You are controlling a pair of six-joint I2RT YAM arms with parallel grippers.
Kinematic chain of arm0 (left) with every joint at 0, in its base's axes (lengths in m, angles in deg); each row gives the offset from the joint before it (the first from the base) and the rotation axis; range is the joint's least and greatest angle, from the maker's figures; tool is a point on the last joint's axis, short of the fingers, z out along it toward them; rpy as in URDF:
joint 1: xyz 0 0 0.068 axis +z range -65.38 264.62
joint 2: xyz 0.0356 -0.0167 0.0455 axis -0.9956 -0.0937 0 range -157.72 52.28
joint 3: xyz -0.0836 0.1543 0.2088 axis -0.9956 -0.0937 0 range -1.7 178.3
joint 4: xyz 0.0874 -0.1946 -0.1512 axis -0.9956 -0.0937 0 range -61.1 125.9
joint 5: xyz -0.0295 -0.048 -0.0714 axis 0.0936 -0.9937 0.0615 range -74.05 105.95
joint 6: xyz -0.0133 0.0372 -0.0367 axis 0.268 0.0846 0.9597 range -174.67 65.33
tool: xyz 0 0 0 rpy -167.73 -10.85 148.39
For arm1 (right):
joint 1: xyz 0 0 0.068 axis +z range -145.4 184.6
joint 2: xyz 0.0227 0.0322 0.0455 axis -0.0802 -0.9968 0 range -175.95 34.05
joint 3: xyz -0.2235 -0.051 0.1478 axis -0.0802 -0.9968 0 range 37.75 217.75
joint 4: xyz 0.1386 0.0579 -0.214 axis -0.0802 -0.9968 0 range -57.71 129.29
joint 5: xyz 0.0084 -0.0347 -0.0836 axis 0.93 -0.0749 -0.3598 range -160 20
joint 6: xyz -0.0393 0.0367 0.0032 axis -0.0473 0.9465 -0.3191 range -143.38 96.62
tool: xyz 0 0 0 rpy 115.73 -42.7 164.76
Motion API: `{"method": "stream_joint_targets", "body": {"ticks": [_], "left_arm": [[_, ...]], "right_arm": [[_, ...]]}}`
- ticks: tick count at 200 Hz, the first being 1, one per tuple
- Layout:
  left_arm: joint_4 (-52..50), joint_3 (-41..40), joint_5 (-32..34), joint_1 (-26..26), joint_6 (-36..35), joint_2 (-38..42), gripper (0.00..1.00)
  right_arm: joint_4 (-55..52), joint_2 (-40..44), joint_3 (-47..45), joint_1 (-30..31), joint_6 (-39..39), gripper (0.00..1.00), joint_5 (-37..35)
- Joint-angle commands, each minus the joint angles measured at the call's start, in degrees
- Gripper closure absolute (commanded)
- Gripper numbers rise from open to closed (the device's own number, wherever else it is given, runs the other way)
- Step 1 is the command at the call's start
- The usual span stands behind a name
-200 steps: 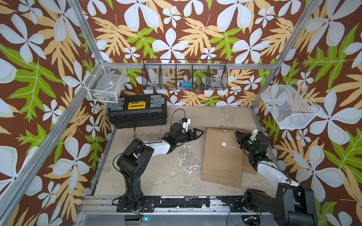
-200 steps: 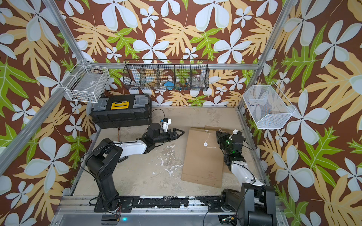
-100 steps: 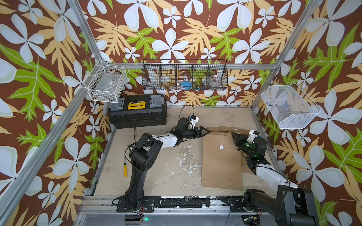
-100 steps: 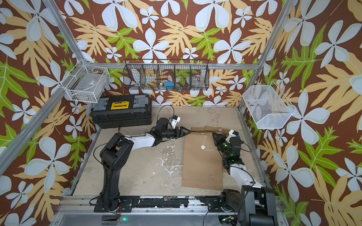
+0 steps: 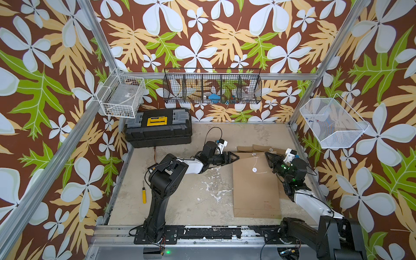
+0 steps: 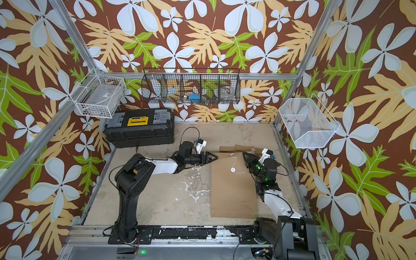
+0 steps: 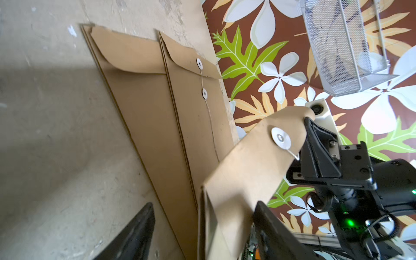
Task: Close the mouth of the file bag
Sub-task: Pick up the file bag from the center of the board.
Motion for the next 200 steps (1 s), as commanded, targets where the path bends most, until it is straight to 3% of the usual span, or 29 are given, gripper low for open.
{"method": "stream_joint_targets", "body": {"ticks": [1, 83, 129, 162, 183, 200], "left_arm": [[8.7, -0.4, -1.5, 0.2, 4.2, 0.5, 0.35], [15.7, -1.3, -2.4, -0.2, 9.3, -1.3, 0.55], [17.7, -0.5, -2.5, -0.3, 10.8, -1.6, 0.72], [17.9, -0.2, -3.1, -0.1, 10.4, -1.3, 0.88], [18.0, 0.2, -3.8, 0.6, 10.2, -0.9, 1.0], [17.0, 0.2, -3.8, 2.0, 9.4, 0.7, 1.0]], "right_arm": [[4.2, -0.1, -0.7, 0.0, -0.6, 1.0, 0.8], [6.0, -2.0, -0.2, 0.0, 0.0, 1.0, 1.7], [6.9, -3.3, 0.0, 0.0, 0.6, 1.0, 3.2], [4.4, -2.9, 0.8, 0.1, -0.9, 0.85, 3.6], [0.1, -1.8, 1.9, 0.0, -3.1, 0.71, 5.7], [-6.9, 0.2, 3.7, 0.0, -7.0, 0.61, 5.7]]}}
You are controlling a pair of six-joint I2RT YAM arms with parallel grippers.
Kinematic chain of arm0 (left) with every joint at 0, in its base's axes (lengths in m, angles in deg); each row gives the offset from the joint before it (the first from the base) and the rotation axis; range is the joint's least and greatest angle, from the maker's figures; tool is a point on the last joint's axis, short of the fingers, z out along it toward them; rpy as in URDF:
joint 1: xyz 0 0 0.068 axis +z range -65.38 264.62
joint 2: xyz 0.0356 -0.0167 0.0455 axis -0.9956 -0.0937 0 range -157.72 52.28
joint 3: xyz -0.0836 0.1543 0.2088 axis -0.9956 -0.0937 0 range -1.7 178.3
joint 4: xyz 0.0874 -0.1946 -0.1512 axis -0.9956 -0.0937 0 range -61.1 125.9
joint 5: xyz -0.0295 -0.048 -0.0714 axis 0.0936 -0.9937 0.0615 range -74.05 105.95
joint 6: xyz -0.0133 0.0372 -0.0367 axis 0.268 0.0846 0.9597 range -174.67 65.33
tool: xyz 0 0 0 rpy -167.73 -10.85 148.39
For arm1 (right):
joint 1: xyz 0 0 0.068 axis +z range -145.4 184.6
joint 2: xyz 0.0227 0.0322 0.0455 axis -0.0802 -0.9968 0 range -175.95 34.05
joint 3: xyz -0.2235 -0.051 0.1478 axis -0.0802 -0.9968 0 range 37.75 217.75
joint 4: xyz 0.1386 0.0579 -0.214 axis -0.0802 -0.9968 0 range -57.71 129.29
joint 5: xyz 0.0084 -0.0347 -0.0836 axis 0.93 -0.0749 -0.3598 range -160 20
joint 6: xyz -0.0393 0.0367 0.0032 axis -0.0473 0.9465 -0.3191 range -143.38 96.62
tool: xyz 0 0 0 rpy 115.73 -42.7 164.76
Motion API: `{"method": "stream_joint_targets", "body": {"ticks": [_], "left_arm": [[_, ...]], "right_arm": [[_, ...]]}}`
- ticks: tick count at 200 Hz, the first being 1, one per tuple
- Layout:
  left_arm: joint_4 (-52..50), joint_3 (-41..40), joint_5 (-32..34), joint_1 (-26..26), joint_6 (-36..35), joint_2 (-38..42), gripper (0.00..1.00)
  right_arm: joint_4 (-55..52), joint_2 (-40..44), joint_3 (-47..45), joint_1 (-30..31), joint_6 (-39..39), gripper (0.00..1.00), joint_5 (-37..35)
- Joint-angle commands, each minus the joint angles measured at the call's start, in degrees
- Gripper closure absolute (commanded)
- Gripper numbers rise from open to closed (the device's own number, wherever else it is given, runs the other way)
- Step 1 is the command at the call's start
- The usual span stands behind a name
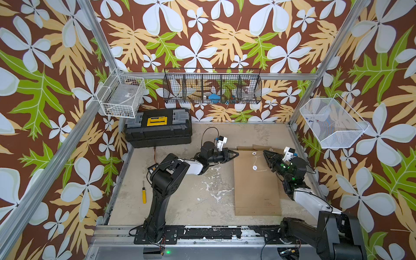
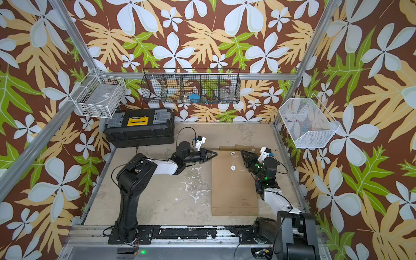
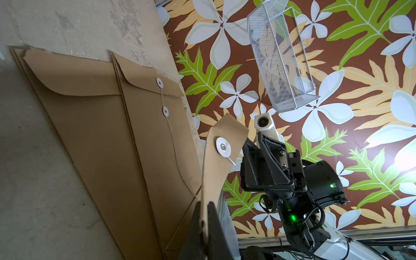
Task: Close the mouth of the file bag
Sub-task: Pick up the file bag from the center of the board.
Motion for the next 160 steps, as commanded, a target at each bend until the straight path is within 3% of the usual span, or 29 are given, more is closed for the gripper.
{"method": "stream_joint_targets", "body": {"ticks": [1, 23, 38, 61, 96, 143, 160], "left_arm": [[1.0, 0.5, -0.8, 1.6, -1.4, 2.1, 1.0], [-7.2, 1.3, 0.0, 3.4, -8.2, 7.2, 1.0], [-14.0, 1.3, 0.1, 4.8, -14.5, 12.1, 1.0], [-24.2, 0.6, 0.0, 6.8, -25.3, 20.2, 1.0], [-34.1, 0.6, -2.3, 8.4, -37.0, 30.2, 1.0], [-37.6, 2.7, -9.2, 9.7, -38.6, 36.9, 1.0], [-36.1, 3.5, -13.3, 10.4, -35.9, 38.2, 1.0]], "right_arm": [[-8.1, 2.0, 2.1, 0.0, -5.7, 0.6, 1.3], [-16.2, 4.0, 5.1, 0.0, -9.9, 0.48, 0.8], [-25.8, 4.4, 9.7, 0.0, -16.5, 0.4, -0.2], [-32.0, 4.2, 15.5, 0.0, -25.4, 0.28, -1.9], [-26.9, 2.1, 20.4, 0.7, -30.3, 0.04, 4.4], [-24.7, -0.7, 27.5, 8.2, -34.7, 0.0, 5.0], [-22.4, -2.2, 29.5, 10.7, -36.4, 0.02, 10.0]]}}
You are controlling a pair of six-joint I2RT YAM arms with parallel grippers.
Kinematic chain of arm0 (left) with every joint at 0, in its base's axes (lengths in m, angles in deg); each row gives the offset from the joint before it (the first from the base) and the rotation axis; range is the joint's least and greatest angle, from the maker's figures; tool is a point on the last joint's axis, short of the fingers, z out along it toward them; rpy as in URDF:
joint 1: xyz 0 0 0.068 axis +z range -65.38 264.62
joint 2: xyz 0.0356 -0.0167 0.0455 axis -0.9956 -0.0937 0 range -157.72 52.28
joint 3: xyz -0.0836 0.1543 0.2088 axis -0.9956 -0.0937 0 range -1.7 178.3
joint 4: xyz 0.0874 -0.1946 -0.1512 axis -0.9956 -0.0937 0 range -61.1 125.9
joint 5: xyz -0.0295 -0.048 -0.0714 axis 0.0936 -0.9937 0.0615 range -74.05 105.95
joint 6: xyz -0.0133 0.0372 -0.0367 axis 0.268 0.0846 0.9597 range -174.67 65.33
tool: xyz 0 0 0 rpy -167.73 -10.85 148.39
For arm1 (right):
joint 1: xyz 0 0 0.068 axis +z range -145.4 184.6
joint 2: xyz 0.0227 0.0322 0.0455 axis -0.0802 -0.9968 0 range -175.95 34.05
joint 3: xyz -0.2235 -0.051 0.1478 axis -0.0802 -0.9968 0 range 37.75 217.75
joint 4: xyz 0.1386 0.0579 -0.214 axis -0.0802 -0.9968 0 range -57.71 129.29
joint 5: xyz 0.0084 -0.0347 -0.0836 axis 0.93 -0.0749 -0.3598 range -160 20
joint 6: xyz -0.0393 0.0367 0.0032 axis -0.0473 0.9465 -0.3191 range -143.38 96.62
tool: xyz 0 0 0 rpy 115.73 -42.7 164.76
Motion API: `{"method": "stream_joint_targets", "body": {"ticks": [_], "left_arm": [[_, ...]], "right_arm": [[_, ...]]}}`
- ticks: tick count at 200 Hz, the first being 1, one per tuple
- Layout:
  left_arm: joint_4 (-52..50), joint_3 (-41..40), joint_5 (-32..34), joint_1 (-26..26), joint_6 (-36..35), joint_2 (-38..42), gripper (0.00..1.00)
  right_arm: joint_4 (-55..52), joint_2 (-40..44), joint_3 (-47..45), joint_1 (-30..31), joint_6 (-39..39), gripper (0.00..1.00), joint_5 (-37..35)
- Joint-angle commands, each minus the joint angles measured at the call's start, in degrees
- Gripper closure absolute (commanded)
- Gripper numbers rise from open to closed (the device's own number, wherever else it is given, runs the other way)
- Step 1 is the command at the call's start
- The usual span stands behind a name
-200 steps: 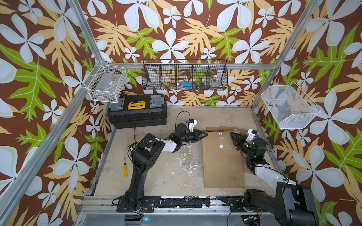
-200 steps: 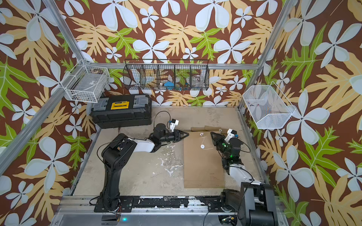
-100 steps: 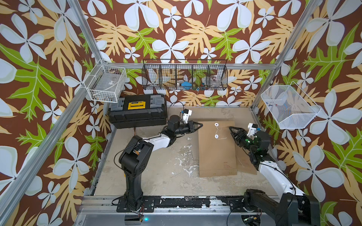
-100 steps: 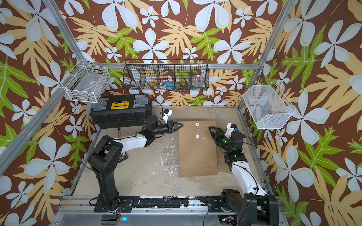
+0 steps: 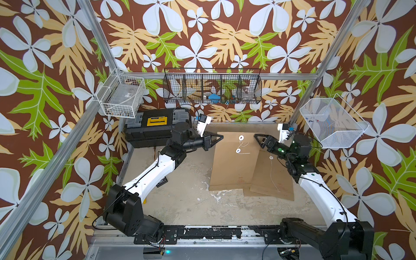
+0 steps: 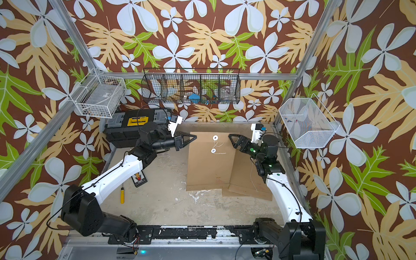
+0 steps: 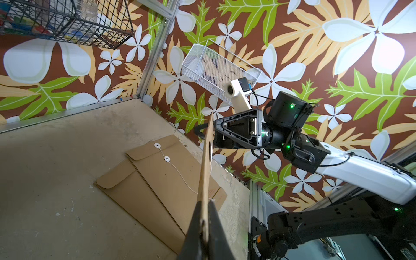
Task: Close the mouth of the file bag
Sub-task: Pick up the file bag from the center of the board.
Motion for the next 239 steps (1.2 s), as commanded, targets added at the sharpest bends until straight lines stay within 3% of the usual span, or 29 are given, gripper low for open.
{"method": "stream_joint_targets", "body": {"ticks": [1, 18, 47, 67, 156, 195, 235, 239], "left_arm": [[0.3, 1.2, -7.1, 0.9, 0.8, 1.6, 1.0], [2.3, 1.7, -10.9, 2.1, 4.3, 3.2, 1.0], [5.9, 1.8, -16.9, 4.5, 10.0, 5.5, 1.0], [9.0, 1.9, -19.4, 6.3, 14.0, 6.1, 1.0], [13.4, 1.1, -18.4, 9.8, 20.4, 6.0, 1.0], [19.5, -0.6, -17.6, 11.0, 25.4, 7.1, 1.0], [22.2, -1.6, -17.8, 10.9, 27.2, 7.8, 1.0], [22.2, -2.0, -17.8, 10.9, 27.2, 8.0, 0.95]], "right_arm": [[4.1, -1.5, 2.5, 2.5, -4.1, 0.02, 5.6], [7.5, -1.7, 2.8, 3.9, -4.4, 0.06, 10.7], [24.4, -0.5, -1.5, 4.2, 4.7, 0.17, 18.0], [29.9, -1.0, -1.9, 4.4, 8.0, 0.27, 21.1], [28.2, -0.7, 1.0, 8.1, 6.7, 0.88, 22.8], [27.4, 0.7, 1.2, 8.7, 6.3, 1.0, 21.3], [26.5, 0.7, 2.2, 9.8, 6.0, 1.0, 20.0], [27.2, 0.7, 2.4, 9.8, 7.0, 1.0, 20.1]]}}
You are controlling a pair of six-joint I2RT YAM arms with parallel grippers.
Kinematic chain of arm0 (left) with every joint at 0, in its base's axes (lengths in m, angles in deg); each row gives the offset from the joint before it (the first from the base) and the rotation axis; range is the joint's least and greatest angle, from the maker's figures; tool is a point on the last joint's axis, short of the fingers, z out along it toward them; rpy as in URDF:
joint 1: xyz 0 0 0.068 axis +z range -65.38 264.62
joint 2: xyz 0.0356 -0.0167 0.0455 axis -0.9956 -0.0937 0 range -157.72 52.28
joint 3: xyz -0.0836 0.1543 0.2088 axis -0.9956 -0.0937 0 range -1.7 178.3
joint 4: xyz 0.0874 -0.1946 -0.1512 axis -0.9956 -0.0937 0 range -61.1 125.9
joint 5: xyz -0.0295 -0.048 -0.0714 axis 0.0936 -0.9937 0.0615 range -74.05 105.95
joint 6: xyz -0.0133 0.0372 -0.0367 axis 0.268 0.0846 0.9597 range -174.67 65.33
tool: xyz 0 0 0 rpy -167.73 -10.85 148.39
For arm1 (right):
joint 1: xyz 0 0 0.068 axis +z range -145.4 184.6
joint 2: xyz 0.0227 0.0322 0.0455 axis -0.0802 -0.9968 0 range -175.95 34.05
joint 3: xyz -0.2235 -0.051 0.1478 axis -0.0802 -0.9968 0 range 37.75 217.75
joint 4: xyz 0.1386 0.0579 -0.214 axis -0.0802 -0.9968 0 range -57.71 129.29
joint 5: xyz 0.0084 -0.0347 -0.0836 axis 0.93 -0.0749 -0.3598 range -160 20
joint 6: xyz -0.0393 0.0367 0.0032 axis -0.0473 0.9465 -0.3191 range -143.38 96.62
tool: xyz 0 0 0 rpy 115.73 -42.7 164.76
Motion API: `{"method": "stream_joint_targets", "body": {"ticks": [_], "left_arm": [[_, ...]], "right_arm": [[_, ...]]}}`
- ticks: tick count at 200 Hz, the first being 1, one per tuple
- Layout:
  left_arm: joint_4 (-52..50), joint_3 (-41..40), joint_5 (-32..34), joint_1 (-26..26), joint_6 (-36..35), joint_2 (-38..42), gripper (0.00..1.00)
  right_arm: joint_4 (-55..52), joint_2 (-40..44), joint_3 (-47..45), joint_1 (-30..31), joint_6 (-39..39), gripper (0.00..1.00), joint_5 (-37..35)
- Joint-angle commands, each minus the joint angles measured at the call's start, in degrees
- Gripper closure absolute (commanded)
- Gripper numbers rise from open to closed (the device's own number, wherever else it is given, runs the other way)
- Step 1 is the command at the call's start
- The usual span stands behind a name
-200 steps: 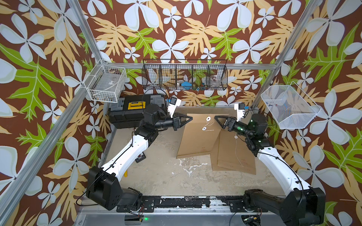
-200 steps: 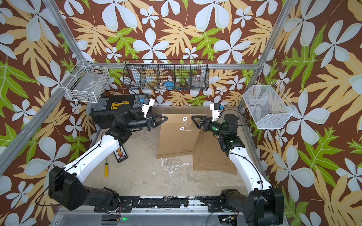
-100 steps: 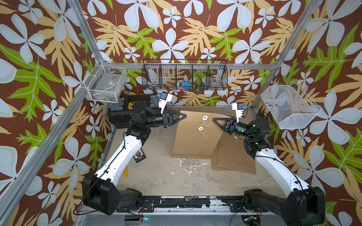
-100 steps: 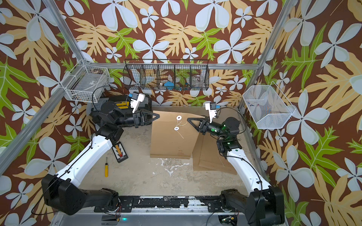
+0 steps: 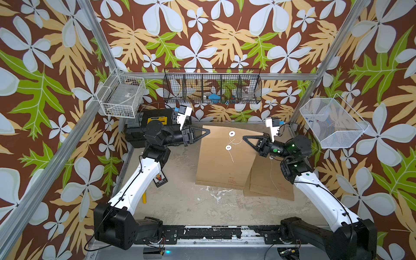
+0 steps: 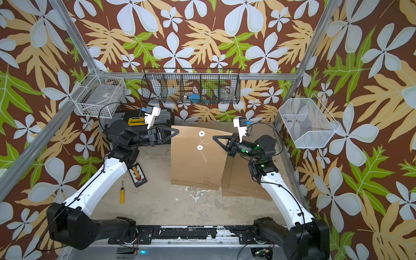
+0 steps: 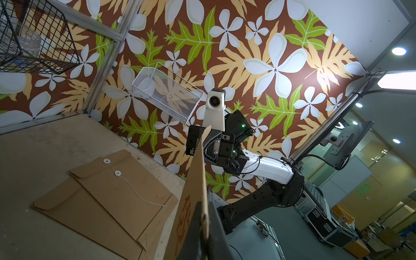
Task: Close the mouth of the file bag
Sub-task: Pick up the file bag from the center of the board.
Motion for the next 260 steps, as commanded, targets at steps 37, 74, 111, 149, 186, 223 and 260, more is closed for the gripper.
{"method": "stream_joint_targets", "body": {"ticks": [37, 74, 111, 149, 186, 223, 260], "left_arm": [[3.8, -9.0, 2.2, 0.2, -4.9, 6.0, 0.43], [8.7, -15.4, 4.1, 0.1, -7.4, 8.1, 0.36], [10.7, -16.3, 2.1, -1.4, -8.6, 6.9, 0.42], [14.8, -17.5, 2.1, -2.5, -6.2, 7.1, 0.67], [13.9, -16.4, 5.9, -2.6, -6.0, 7.6, 0.99], [3.6, -13.0, 14.6, -2.1, -13.6, 9.8, 1.0], [-1.8, -10.1, 18.8, -1.6, -15.5, 11.0, 1.0]], "right_arm": [[6.4, 0.2, 3.3, 0.5, 9.3, 1.0, 0.0], [13.8, -1.1, 4.0, 2.4, 19.0, 1.0, 1.5], [16.5, -2.5, 5.8, 4.9, 22.8, 1.0, 2.2], [12.4, -3.2, 8.1, 5.8, 20.4, 1.0, 2.6], [-3.8, -2.2, 10.5, 5.8, 8.4, 0.82, -0.6], [-29.2, 2.6, 13.2, 5.8, -9.2, 0.38, -16.3], [-40.4, 11.4, 8.0, 6.2, -21.4, 0.42, -40.6]]}}
